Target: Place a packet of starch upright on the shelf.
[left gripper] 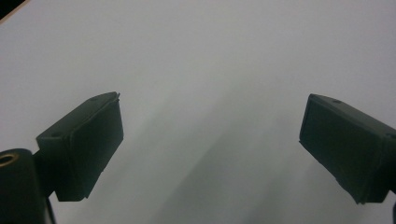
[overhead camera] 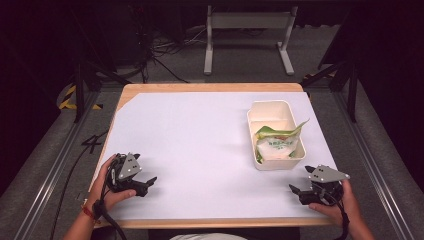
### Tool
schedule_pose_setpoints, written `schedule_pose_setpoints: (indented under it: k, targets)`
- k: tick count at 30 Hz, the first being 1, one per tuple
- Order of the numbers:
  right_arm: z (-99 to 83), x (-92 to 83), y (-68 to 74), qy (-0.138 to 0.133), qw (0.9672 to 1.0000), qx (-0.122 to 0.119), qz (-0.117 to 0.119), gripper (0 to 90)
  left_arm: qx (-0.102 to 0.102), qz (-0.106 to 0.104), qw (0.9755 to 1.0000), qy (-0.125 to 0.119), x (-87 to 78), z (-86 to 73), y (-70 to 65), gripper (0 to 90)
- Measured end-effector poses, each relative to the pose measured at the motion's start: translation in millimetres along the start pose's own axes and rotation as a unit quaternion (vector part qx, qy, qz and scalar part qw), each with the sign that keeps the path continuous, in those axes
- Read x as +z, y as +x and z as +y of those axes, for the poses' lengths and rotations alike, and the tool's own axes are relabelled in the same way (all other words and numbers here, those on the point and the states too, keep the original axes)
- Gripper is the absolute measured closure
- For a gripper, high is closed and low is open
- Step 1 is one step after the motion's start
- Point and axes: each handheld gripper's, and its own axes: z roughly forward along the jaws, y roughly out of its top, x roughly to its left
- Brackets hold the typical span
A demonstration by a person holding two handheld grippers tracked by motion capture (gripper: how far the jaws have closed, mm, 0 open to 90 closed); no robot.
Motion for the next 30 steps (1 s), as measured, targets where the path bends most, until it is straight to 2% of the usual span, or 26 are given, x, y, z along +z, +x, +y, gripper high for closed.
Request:
schedule_pose_setpoints:
  k: [5, 6, 7, 11, 13, 15, 18, 22, 24, 26, 30]
  targets:
    - [-0.3, -0.9, -1.0, -0.004, 1.0, 0.005, -0.004, 15.7, -0.03, 0.003, 0.9994, -0.016, -7.6, -12.8, 1.0, 7.3]
    - [-0.3, -1.5, -1.4, -0.007, 1.0, 0.004, -0.005, 15.6, -0.05, -0.002, 0.9982, -0.031, -11.3, -18.4, 0.9, 7.8]
    - [-0.3, -1.9, -1.6, -0.007, 1.0, 0.004, -0.005, 15.6, -0.056, -0.004, 0.9977, -0.037, -13.0, -21.7, 0.9, 8.0]
    - [-0.4, -2.1, -2.4, -0.009, 0.9999, 0.008, -0.008, 15.5, -0.063, 0.005, 0.9972, -0.039, -16.3, -31.0, 1.6, 8.1]
    - [0.1, -2.2, -2.9, -0.012, 0.9999, 0.007, -0.009, 15.6, -0.079, -0.003, 0.9957, -0.048, -18.2, -37.3, 4.2, 8.2]
    - [0.5, -2.4, -3.1, -0.014, 0.9998, 0.009, -0.008, 15.6, -0.091, -0.002, 0.9939, -0.062, -20.5, -40.7, 5.2, 8.9]
    - [0.4, -2.0, -4.6, -0.016, 0.9998, 0.012, -0.01, 15.4, -0.094, -0.002, 0.9933, -0.067, -22.2, -44.0, 4.0, 8.9]
    - [0.0, -1.6, -7.4, -0.021, 0.9995, 0.023, -0.009, 15.4, -0.116, -0.002, 0.9907, -0.071, -22.1, -49.0, 6.3, 8.9]
    - [0.5, -1.6, -7.7, -0.023, 0.9995, 0.022, -0.008, 15.4, -0.118, -0.005, 0.9904, -0.071, -22.4, -49.2, 6.1, 8.9]
    - [0.9, -1.4, -7.8, -0.024, 0.9995, 0.019, -0.008, 15.4, -0.114, -0.001, 0.9913, -0.066, -22.3, -48.8, 5.5, 8.8]
    - [1.4, -0.5, -7.8, -0.023, 0.9995, 0.019, -0.008, 15.4, -0.113, -0.002, 0.991, -0.072, -22.5, -47.3, 5.6, 8.8]
